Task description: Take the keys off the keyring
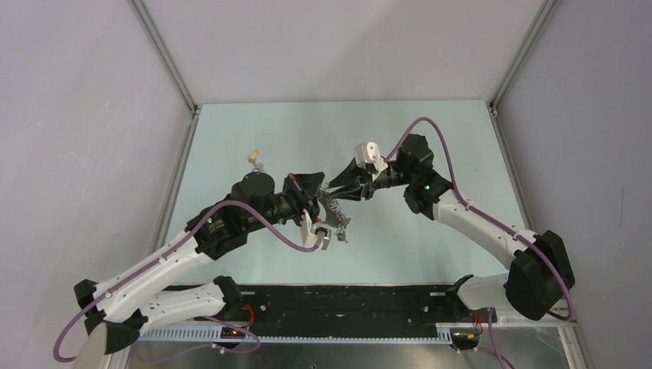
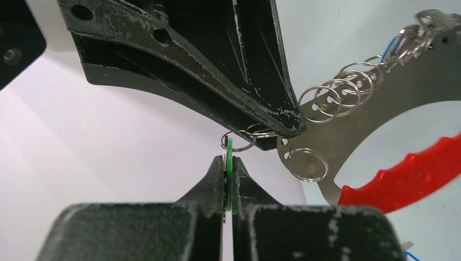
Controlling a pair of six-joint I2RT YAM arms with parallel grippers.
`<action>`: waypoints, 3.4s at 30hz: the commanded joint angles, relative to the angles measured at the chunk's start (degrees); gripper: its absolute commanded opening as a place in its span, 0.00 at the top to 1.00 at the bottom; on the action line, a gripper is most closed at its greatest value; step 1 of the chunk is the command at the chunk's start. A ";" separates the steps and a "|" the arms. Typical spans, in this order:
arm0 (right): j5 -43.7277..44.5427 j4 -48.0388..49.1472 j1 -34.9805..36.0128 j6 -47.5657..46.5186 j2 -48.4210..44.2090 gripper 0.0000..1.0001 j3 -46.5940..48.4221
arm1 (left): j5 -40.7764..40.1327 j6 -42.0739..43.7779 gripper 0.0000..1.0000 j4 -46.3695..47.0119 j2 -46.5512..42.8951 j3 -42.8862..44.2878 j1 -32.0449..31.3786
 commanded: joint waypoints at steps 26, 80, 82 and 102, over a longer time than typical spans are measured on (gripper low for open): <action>9.15 9.62 -4.65 18.85 -1.93 1.00 -0.06 | 7.46 -11.28 1.00 23.02 -5.88 -10.16 7.65; 11.57 22.05 3.35 4.74 -4.29 0.63 -6.83 | 31.59 -20.91 1.00 29.24 -6.62 -13.63 16.89; 10.78 23.23 3.06 6.50 -4.53 0.67 -6.83 | 32.17 -20.86 1.00 29.09 -6.64 -13.73 16.89; 8.46 28.48 1.00 11.87 -5.12 0.71 -9.01 | 33.18 -20.66 1.00 28.37 -7.22 -13.40 16.81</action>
